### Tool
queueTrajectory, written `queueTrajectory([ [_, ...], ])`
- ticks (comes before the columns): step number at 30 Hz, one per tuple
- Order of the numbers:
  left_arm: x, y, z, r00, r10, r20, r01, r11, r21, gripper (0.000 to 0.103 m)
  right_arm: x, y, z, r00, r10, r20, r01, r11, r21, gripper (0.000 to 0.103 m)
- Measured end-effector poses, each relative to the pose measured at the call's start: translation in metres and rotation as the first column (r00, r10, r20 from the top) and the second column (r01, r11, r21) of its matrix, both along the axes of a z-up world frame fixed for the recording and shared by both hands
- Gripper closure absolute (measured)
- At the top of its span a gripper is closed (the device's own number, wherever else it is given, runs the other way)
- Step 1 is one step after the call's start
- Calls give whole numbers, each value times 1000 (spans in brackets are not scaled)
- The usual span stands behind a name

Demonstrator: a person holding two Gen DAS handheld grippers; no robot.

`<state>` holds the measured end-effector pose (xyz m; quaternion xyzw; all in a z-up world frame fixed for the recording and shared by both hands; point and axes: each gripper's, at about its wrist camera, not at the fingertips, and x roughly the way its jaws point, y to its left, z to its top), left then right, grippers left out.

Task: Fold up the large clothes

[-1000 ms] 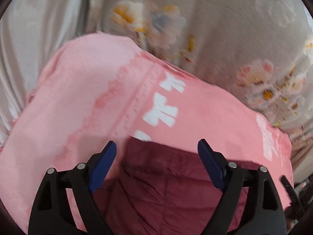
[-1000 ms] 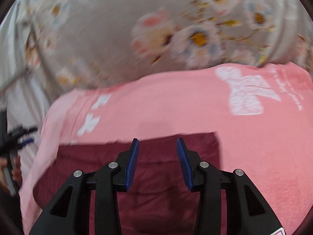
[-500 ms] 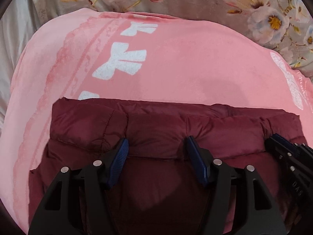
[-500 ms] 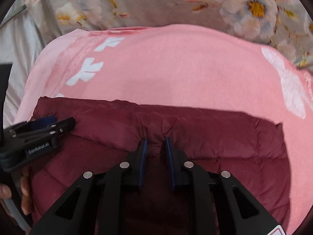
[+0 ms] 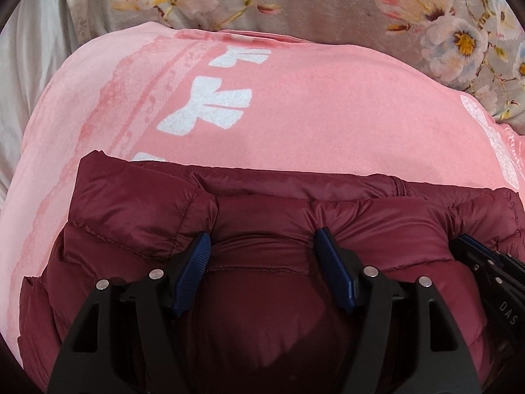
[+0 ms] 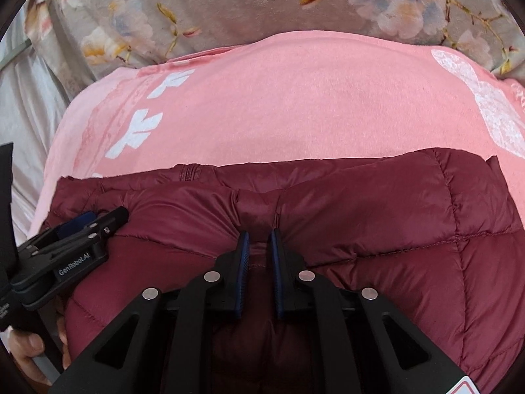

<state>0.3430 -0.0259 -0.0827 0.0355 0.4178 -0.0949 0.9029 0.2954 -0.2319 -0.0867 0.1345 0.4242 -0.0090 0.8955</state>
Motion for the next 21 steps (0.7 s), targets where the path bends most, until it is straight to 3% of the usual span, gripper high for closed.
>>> queueTrajectory([
  [3, 1, 12, 7, 1000, -5, -20, 4, 998, -58, 37, -15, -13, 14, 999, -50, 19, 49, 998, 43, 95],
  [5, -4, 29, 19, 999, 7, -35, -11, 995, -100, 38, -42, -20, 35, 993, -97, 61, 96, 995, 18, 88],
  [8, -18, 67, 42, 998, 66, -16, -68, 988, -135, 37, -84, -36, 54, 986, -150, 70, 153, 987, -50, 88],
  [11, -28, 100, 42, 993, 106, -54, -113, 984, -137, 37, -126, -63, 45, 973, -230, 26, 231, 972, -35, 87],
  [15, -44, 125, 17, 986, 132, -97, -144, 981, -131, 37, -162, -75, 28, 966, -259, 11, 259, 966, -18, 93],
  [21, -71, 130, -2, 992, 116, -59, -120, 989, -82, 35, -187, -68, 11, 973, -229, 16, 229, 972, -47, 96],
])
